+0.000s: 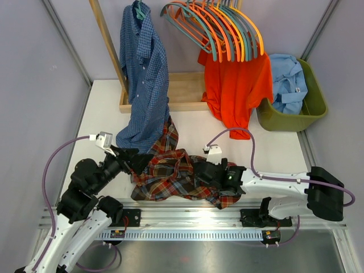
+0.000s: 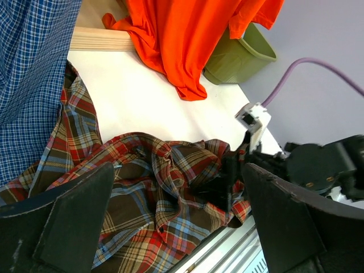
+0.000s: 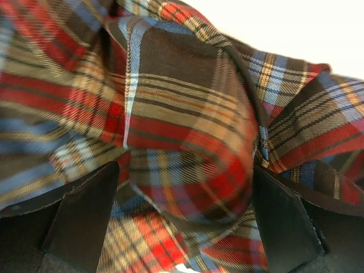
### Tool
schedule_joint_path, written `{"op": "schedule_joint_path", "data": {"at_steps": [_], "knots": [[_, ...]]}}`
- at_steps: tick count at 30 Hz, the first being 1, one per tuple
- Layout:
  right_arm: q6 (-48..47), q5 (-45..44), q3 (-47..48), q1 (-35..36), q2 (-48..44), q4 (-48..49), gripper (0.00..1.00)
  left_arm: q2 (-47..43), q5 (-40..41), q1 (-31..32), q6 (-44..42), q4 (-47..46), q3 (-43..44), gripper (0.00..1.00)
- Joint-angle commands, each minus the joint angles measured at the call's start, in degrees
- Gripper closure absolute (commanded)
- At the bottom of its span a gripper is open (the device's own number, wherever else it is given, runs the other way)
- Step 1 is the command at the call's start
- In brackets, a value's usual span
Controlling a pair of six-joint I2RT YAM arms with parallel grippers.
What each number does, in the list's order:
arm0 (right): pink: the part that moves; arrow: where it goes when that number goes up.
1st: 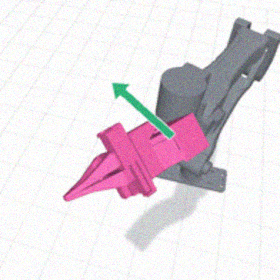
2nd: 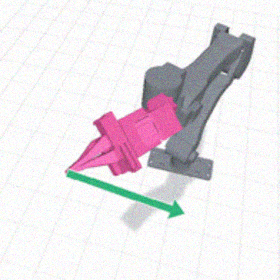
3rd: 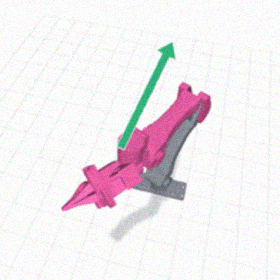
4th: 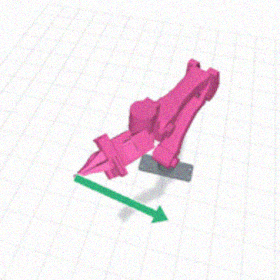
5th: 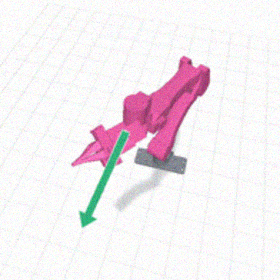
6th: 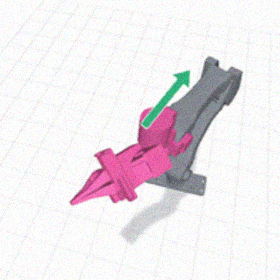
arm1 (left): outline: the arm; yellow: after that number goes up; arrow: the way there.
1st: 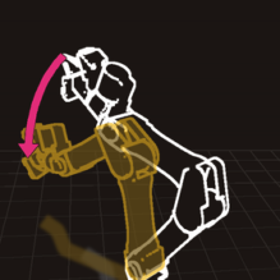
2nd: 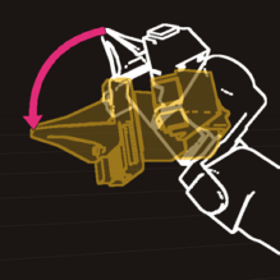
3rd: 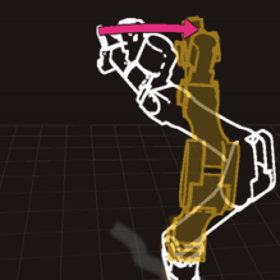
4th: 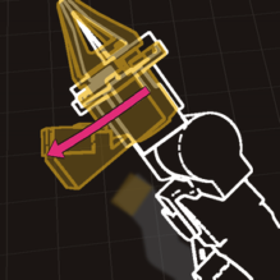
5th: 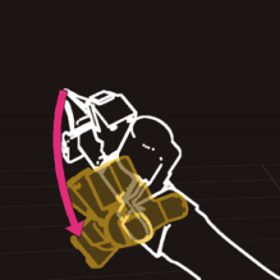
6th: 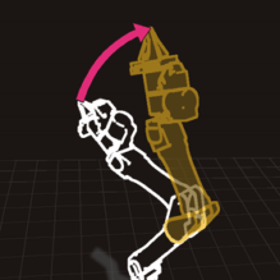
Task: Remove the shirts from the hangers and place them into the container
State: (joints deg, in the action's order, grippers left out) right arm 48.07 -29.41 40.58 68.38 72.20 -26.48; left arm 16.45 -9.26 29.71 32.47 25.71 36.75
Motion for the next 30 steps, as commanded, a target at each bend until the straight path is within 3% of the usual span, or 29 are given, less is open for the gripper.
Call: {"op": "schedule_joint_path", "data": {"at_steps": [1,7,10,11,15,16,24,30], "knots": [[7.03,-1.52,-1.46,0.79,4.95,5.03,0.00,0.52,-1.82,-0.10,0.75,-3.48,-0.63,0.01],[15.72,-7.49,-1.55,0.70,14.71,1.37,0.05,-0.36,-1.29,-0.10,0.67,-1.81,-0.37,0.01],[21.87,-10.04,-1.38,0.70,17.09,-3.03,0.26,-1.06,-1.12,-0.10,1.10,-1.54,-0.63,0.01],[23.10,-10.49,-1.99,0.79,17.18,-3.83,0.47,-1.07,-1.20,-0.10,1.37,-1.63,-0.72,0.01],[29.62,-12.60,-4.27,0.70,12.02,-8.86,0.95,-1.07,-1.82,-0.10,2.07,-1.90,-0.98,0.01],[30.23,-12.43,-5.41,0.62,10.43,-9.11,1.00,-1.07,-1.90,-0.10,2.25,-2.33,-1.15,0.01],[37.00,-18.82,-0.42,0.79,-9.52,-28.25,1.00,0.95,-4.19,-0.10,3.48,-5.41,-1.77,0.01],[44.72,-31.73,12.23,0.79,-16.48,-58.70,1.00,3.15,-7.26,-0.10,5.23,-10.50,-3.35,0.01]]}}
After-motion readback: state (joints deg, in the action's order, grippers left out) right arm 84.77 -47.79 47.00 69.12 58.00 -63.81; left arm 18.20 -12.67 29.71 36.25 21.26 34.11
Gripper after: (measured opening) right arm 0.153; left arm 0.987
